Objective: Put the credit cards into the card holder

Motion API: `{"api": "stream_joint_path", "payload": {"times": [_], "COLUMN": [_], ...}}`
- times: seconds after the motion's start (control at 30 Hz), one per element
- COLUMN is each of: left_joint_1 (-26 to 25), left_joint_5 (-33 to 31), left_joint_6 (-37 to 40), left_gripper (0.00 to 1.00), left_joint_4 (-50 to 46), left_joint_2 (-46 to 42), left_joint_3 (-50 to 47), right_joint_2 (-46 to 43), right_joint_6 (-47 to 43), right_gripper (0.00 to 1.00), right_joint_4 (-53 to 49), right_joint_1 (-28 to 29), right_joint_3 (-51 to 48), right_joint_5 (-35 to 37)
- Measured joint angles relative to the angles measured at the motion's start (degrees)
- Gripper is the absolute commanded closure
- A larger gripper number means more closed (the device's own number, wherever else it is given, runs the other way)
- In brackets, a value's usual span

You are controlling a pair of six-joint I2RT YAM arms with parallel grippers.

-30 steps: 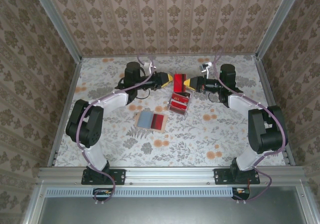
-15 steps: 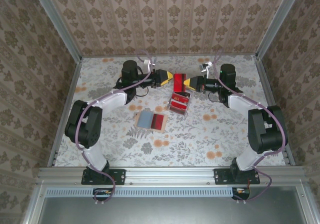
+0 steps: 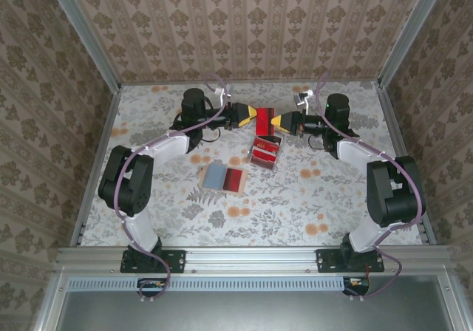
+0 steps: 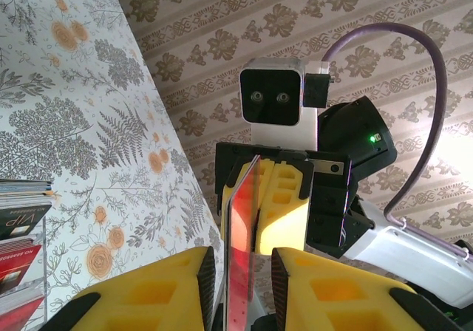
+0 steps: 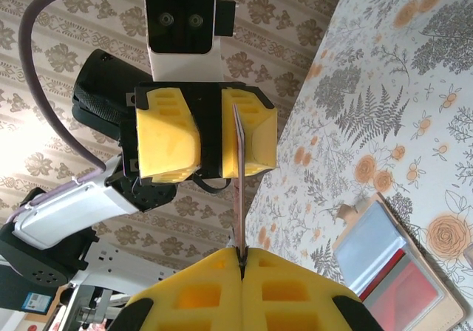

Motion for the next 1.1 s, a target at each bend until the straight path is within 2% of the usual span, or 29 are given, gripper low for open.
{"api": "stream_joint_path", "payload": {"times": [0.67,1.1], "left_joint_1": [0.04,0.04], "left_joint_5": [0.42,0.81], "left_joint_6": [0.17,-0.28], "left_gripper": [0.94,1.0], "left_joint_4": [0.22,2.1], "left_joint_2": [0.28,0.28], "left_joint_3": [0.04,0.04], "right_joint_2": [0.0,1.25], "right_joint_6": [0.0,-0.46], "right_gripper": [0.97,0.94], "right_joint_4": [0.28,-0.28], "right_joint_1": [0.37,0.5], "right_joint_3": [0.0,0.57], "right_joint_5": [-0.46,-0.61]}}
